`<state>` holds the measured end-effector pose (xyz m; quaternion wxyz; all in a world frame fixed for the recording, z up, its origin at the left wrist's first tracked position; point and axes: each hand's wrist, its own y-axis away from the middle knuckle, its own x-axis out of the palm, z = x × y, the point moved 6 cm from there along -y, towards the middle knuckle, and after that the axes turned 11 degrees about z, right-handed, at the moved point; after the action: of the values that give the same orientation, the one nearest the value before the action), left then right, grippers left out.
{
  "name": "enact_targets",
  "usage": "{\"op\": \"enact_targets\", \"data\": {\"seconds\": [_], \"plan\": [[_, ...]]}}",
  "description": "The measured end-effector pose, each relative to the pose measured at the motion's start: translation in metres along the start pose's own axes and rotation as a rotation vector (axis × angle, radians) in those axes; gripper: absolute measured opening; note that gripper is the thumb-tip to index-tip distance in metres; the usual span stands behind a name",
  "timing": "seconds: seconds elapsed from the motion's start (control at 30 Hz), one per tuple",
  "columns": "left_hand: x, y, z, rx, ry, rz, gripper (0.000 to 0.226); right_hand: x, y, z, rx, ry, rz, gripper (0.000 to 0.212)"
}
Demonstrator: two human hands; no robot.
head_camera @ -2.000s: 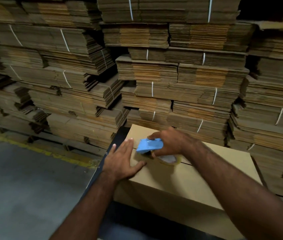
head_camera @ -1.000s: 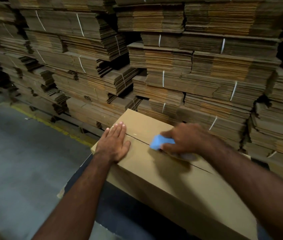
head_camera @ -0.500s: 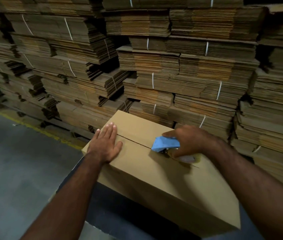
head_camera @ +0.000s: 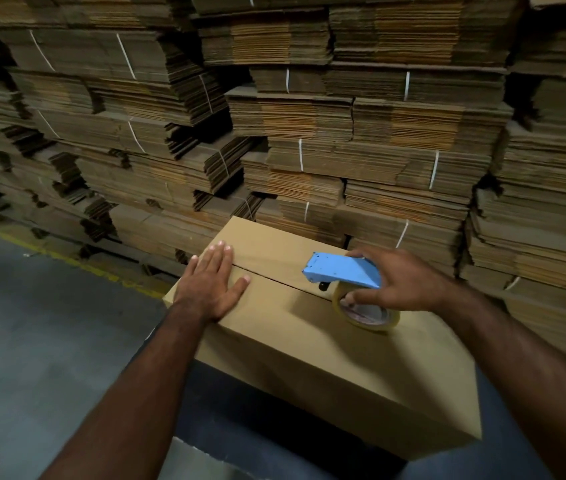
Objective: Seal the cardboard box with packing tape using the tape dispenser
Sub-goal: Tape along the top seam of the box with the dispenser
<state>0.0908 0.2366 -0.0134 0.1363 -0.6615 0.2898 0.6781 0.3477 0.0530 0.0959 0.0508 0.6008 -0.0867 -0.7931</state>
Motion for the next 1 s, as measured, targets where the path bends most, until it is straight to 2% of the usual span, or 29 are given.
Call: {"op": "enact_targets", "data": {"seconds": [0.2, 0.43, 0.57, 0.77, 0.9, 1.0], "plan": [[-0.003, 0.002, -0.001, 0.017, 0.011, -0.011, 0.071, 0.012, 0.010, 0.006, -0.123, 0.067, 0.058, 0.071], [-0.005, 0.006, -0.011, 0.054, -0.022, -0.021, 0.072, 0.004, 0.007, 0.006, -0.090, 0.082, 0.043, 0.068], [-0.004, 0.006, -0.022, 0.102, -0.026, 0.017, 0.079, -0.017, 0.011, 0.005, -0.052, 0.108, 0.004, 0.057], [-0.008, -0.004, -0.012, 0.062, -0.072, 0.056, 0.092, -0.001, -0.012, 0.019, 0.041, 0.183, 0.153, 0.057], [-0.007, -0.012, -0.010, 0.043, -0.082, 0.087, 0.108, 0.010, -0.023, 0.025, 0.111, 0.182, 0.164, 0.051], [-0.003, -0.004, -0.023, 0.098, -0.081, 0.079, 0.113, 0.009, -0.025, 0.024, 0.136, 0.183, 0.177, 0.050]]}}
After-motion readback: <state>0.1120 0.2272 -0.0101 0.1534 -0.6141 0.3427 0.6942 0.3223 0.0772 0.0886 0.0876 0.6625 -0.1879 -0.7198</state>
